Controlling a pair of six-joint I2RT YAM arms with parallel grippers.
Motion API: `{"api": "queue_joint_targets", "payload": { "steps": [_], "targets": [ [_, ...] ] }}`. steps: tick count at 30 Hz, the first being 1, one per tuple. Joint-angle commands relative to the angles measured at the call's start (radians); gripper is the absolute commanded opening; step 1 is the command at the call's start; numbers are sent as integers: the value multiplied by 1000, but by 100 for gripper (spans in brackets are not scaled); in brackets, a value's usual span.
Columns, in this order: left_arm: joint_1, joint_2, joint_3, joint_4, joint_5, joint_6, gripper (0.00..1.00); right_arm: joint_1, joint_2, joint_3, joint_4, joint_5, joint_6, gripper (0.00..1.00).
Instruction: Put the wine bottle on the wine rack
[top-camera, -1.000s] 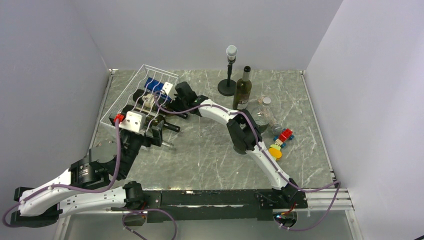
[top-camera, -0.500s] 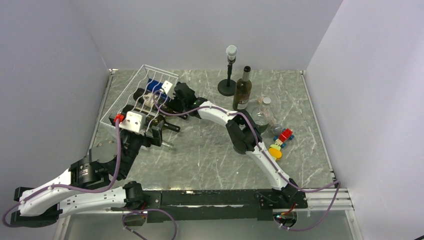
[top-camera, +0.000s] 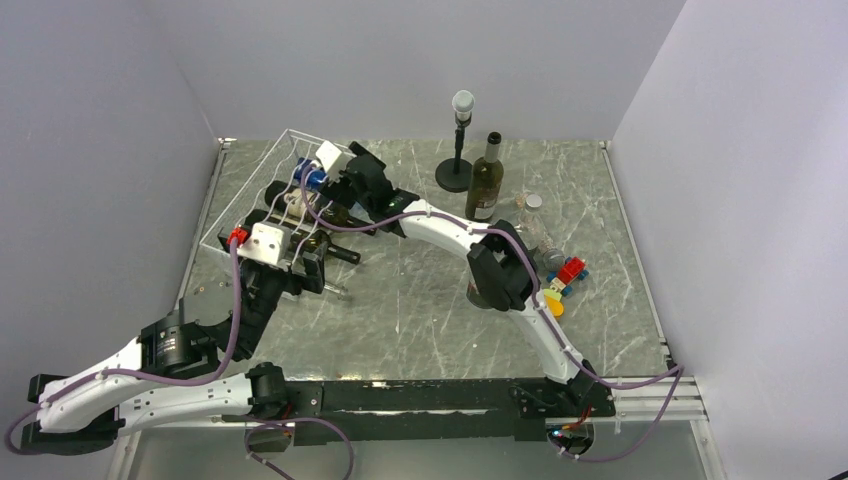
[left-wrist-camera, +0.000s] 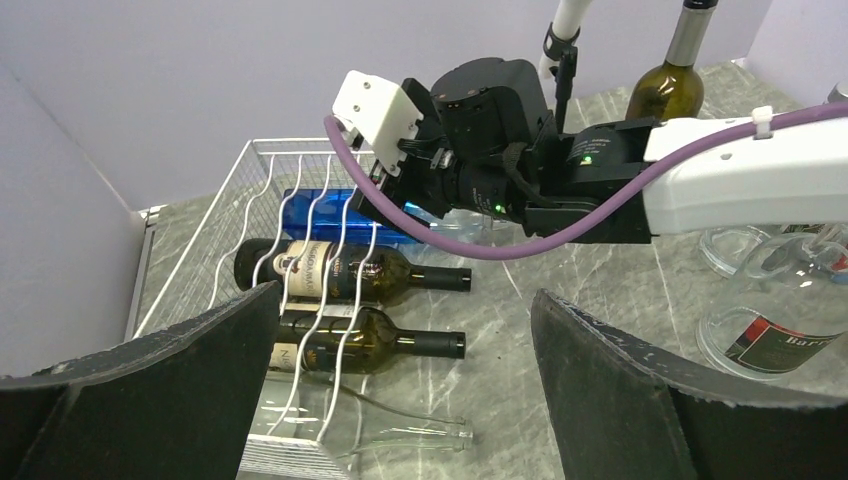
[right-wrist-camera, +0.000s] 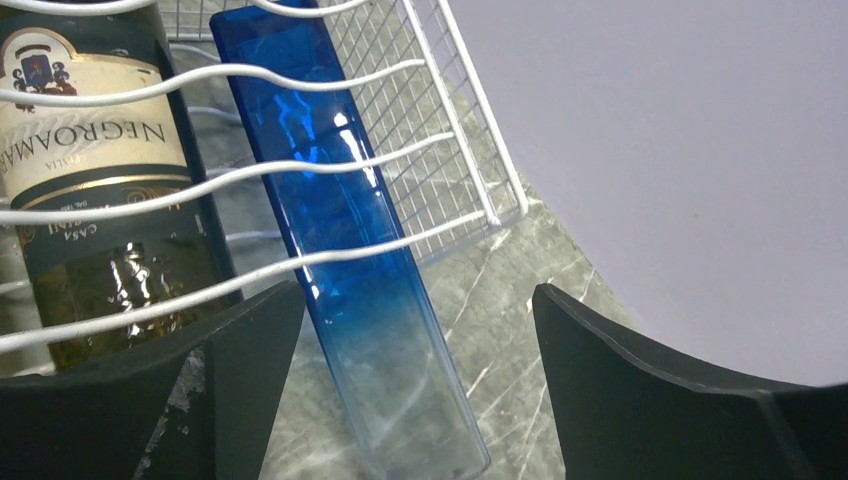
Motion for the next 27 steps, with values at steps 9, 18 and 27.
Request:
{"api": "queue_joint_targets", "payload": {
  "steps": [9, 18, 27],
  "targets": [
    [-3, -19, -5, 22, -2, -19, 99, -17, -135, 44, -280, 175, 329, 69],
    [-3, -23, -4, -4, 5, -51, 99, -133, -82, 108, -640, 267, 784, 44],
    [-4, -28, -11, -4, 2, -53, 99, -184, -67, 43, -713, 182, 848, 52]
  ]
}}
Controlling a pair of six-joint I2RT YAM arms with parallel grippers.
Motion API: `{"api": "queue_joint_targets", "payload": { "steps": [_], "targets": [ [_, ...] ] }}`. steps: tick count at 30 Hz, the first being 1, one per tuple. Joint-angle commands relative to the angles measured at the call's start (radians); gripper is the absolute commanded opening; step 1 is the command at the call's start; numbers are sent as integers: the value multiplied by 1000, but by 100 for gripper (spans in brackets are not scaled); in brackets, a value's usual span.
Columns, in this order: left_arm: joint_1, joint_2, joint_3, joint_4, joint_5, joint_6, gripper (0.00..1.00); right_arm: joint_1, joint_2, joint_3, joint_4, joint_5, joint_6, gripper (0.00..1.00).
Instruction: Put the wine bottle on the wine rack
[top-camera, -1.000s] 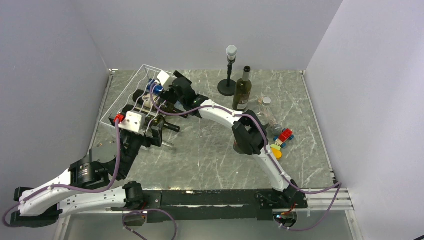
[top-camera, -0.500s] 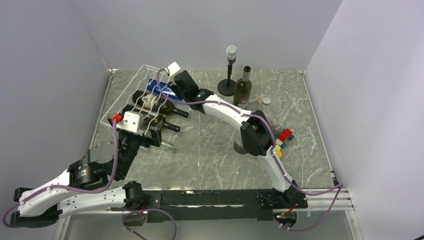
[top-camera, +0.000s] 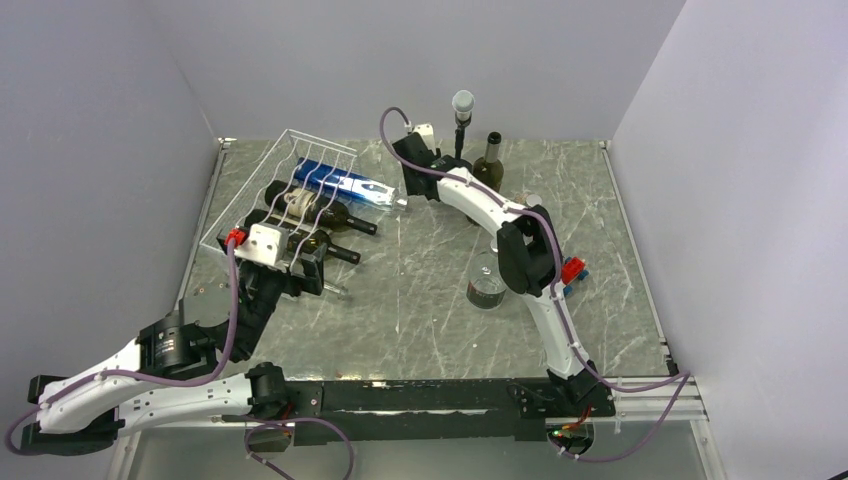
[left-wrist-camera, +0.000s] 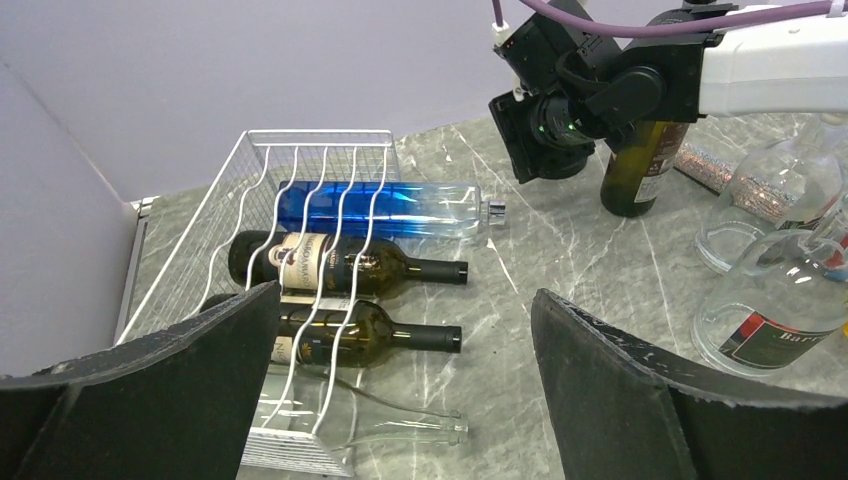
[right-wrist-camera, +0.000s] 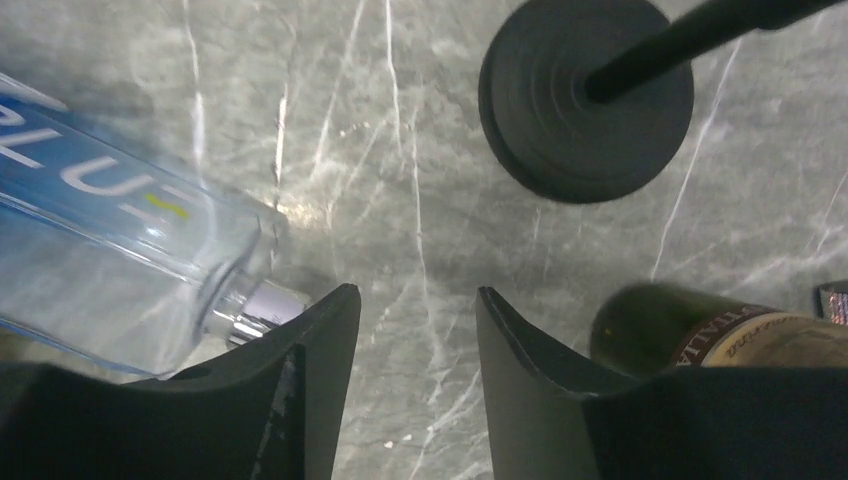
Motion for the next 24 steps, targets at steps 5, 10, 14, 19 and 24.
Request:
{"api": "queue_joint_targets", "payload": {
  "steps": [5, 10, 14, 19, 24],
  "targets": [
    [-4, -16, -7, 9, 0, -21, 99, 1, 27, -9, -82, -70, 101, 52],
    [-4, -19, -6, -2, -1, -52, 99, -4, 37, -23, -64, -147, 113, 43],
    [-3, -20, -6, -10, -2, -65, 99, -5, 50, -20, -42, -189, 121, 41],
    [-4, -22, -4, -17, 0, -71, 99, -4, 38, -74, 75, -233, 113, 37],
    [-4, -24, -3, -24, -2, -78, 99, 0, 52, -71, 140, -274, 101, 34]
  ]
}}
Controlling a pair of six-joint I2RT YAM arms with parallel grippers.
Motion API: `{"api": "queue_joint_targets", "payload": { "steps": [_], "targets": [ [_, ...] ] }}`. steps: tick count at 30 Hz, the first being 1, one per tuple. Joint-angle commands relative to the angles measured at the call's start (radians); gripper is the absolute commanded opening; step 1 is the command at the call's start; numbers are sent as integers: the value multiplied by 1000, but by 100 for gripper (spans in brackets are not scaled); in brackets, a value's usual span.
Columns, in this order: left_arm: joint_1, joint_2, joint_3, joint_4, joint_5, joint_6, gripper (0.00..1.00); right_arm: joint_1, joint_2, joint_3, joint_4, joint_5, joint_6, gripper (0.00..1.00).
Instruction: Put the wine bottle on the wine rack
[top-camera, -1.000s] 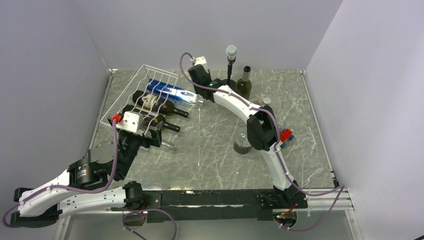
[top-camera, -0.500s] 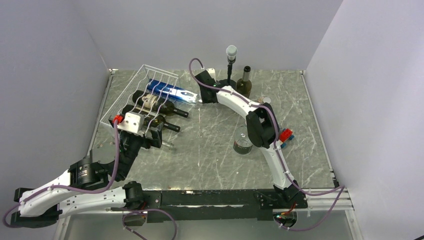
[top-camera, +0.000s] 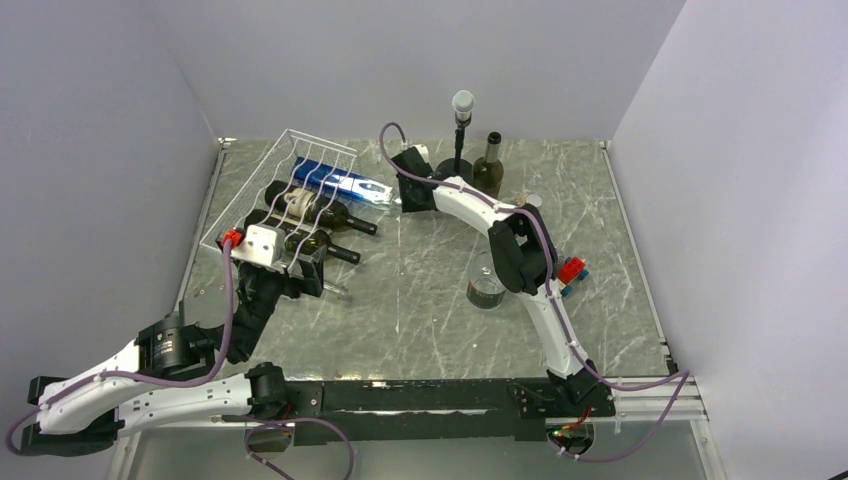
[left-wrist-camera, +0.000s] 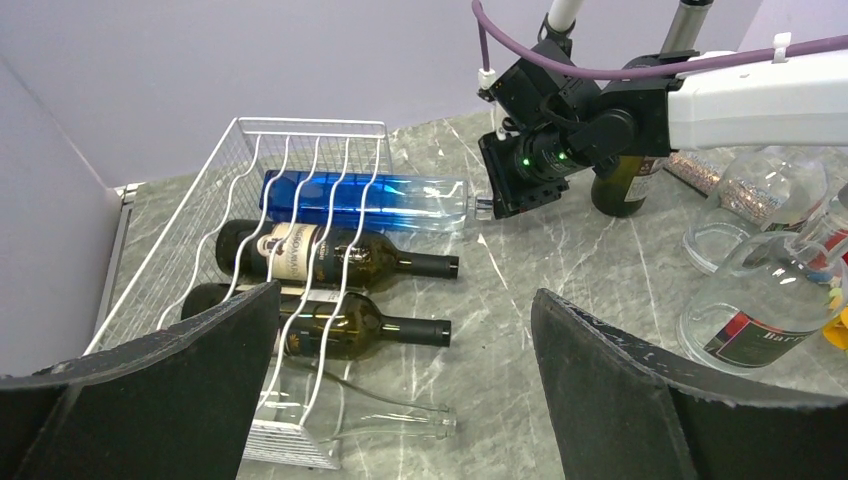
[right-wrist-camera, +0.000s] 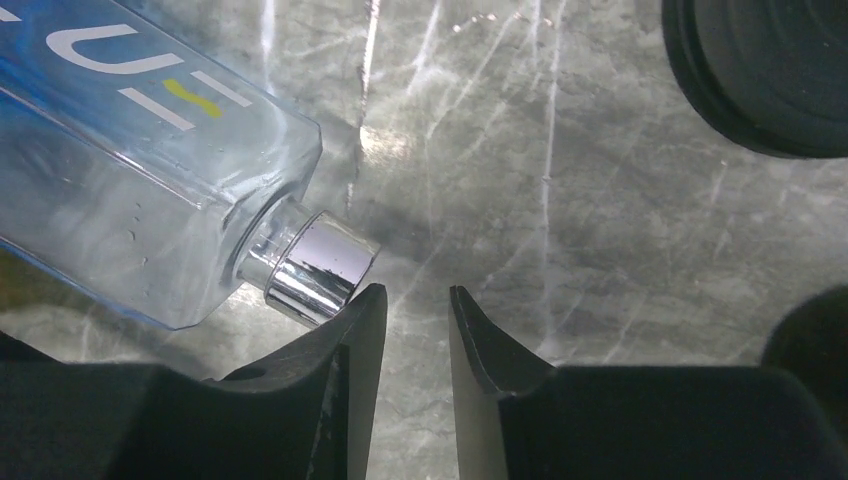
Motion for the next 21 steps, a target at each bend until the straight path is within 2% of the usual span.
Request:
{"api": "queue_joint_targets", "payload": {
  "steps": [1, 11, 19, 21],
  "targets": [
    [-3, -11, 5, -7, -2, -26, 99, 1, 4, -2, 139, -78, 3, 34],
    [-4, -8, 9, -13, 0, -29, 99, 26, 9, 3, 230, -180, -27, 35],
    [-4, -14, 9, -10, 0, -33, 99, 29, -26, 78, 5, -6, 3, 46],
    [-4, -18, 5, 2, 5, -29, 99, 28, -64, 62, -16, 18, -2, 46]
  ]
}}
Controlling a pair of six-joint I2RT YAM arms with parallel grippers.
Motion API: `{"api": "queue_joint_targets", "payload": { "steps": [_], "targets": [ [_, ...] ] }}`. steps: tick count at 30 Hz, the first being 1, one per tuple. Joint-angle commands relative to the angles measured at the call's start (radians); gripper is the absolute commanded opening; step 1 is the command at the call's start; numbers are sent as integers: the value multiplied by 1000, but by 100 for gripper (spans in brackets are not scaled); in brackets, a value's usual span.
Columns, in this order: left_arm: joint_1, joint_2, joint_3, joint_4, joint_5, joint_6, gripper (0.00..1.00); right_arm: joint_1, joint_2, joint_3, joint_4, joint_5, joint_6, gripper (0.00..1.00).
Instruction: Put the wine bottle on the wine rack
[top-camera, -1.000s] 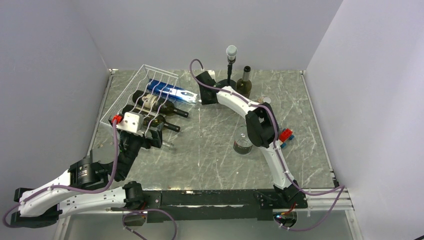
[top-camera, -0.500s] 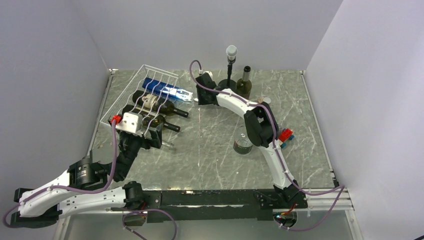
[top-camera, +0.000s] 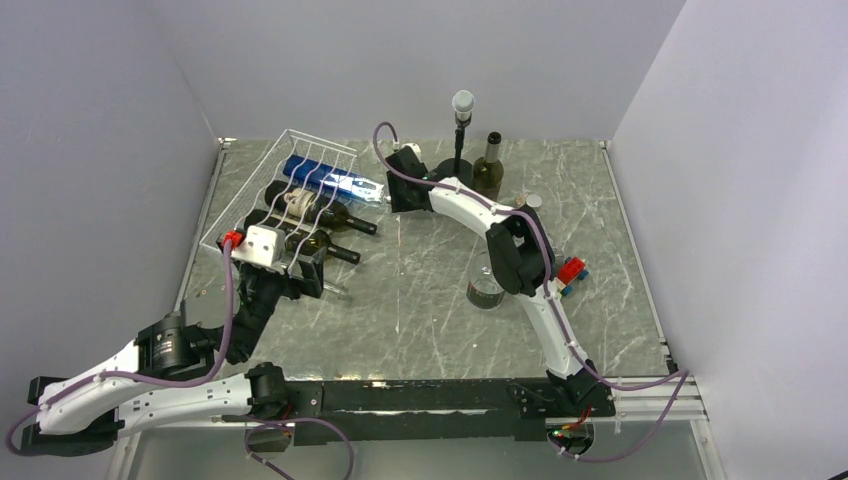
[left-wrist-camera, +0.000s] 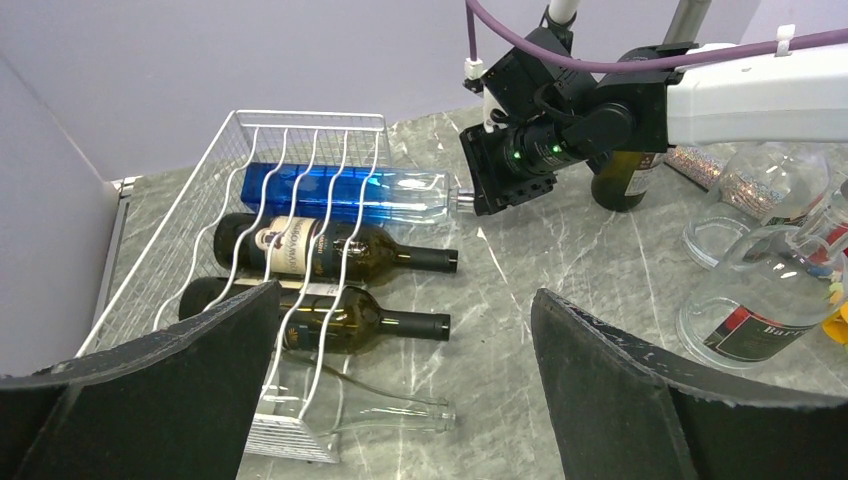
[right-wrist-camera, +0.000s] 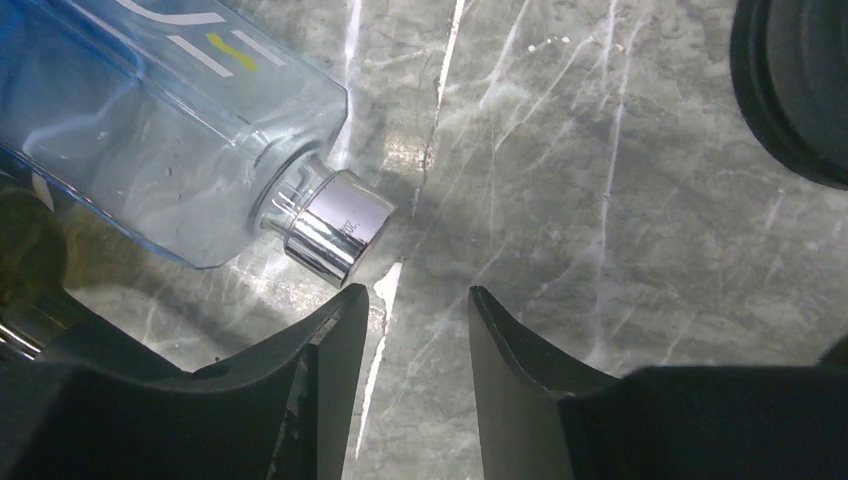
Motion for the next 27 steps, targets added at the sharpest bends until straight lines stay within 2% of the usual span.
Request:
{"api": "queue_joint_targets", "payload": {
  "steps": [1, 6, 11, 18, 22, 27],
  "targets": [
    [-4, -18, 2, 36, 8, -6, 99, 11, -92, 33, -69, 80, 13, 46],
    [-4, -24, 1, 39, 29, -27, 99, 9, -174, 43, -122, 79, -35, 52],
    [-3, -24, 16, -4, 60, -68, 99, 9, -345, -47, -101, 75, -73, 62],
    [-4, -43, -44, 70, 150, -25, 99, 9, -621, -208, -88, 75, -138, 85],
    [-4, -33, -80, 126, 190, -52, 99, 8, -774, -297, -101, 105, -183, 98],
    [-3, 3, -126, 191, 235, -79, 99, -1, -931, -392, -152, 170, -218, 100]
  ]
}}
